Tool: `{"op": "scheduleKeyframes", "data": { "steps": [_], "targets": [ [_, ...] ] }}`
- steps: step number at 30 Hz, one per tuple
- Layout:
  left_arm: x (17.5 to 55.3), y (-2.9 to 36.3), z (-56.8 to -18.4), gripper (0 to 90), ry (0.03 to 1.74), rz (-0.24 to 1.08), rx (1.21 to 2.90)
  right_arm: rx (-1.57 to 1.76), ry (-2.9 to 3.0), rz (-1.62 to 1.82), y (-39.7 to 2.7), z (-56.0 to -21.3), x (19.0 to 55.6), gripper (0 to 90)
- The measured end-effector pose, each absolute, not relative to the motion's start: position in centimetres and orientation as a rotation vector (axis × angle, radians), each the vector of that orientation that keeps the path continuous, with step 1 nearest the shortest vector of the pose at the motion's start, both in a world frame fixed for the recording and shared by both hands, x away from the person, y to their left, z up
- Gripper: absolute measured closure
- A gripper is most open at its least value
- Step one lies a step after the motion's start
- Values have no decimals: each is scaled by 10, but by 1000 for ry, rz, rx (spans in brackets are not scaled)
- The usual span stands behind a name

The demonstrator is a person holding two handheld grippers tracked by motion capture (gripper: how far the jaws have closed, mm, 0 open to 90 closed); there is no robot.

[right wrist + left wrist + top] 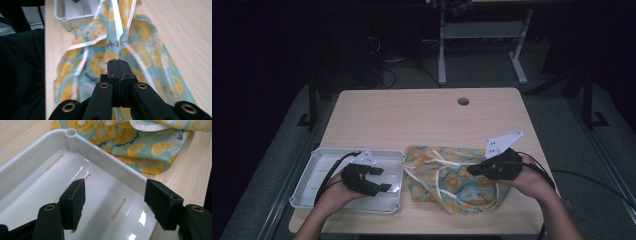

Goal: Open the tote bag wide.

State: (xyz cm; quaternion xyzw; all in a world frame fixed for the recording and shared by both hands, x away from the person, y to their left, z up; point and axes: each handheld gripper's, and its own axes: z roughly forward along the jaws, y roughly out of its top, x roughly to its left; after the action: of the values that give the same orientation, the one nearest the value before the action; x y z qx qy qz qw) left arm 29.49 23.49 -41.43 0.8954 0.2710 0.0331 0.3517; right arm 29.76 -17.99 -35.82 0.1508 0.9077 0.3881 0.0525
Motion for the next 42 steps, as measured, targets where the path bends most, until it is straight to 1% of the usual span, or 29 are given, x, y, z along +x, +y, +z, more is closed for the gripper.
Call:
{"op": "scheduleKeyframes", "data": {
  "steps": [6, 16, 22, 24, 42],
  "targets": [
    [295, 234, -416, 327, 699, 84, 2318, 528, 2718, 1190, -177, -355, 316, 887],
    [296, 234, -418, 327, 686, 76, 2326, 615, 2670, 1173, -171, -359, 354, 886],
    [296, 234, -420, 327, 691, 68, 2333, 685, 2646, 1150, -166, -368, 377, 884],
    [297, 235, -420, 327, 688, 68, 2339, 718, 2644, 1189, -164, -373, 386, 882],
    [297, 235, -421, 327, 686, 55, 2338, 892, 2683, 966, -138, -411, 446, 878]
  ]
}}
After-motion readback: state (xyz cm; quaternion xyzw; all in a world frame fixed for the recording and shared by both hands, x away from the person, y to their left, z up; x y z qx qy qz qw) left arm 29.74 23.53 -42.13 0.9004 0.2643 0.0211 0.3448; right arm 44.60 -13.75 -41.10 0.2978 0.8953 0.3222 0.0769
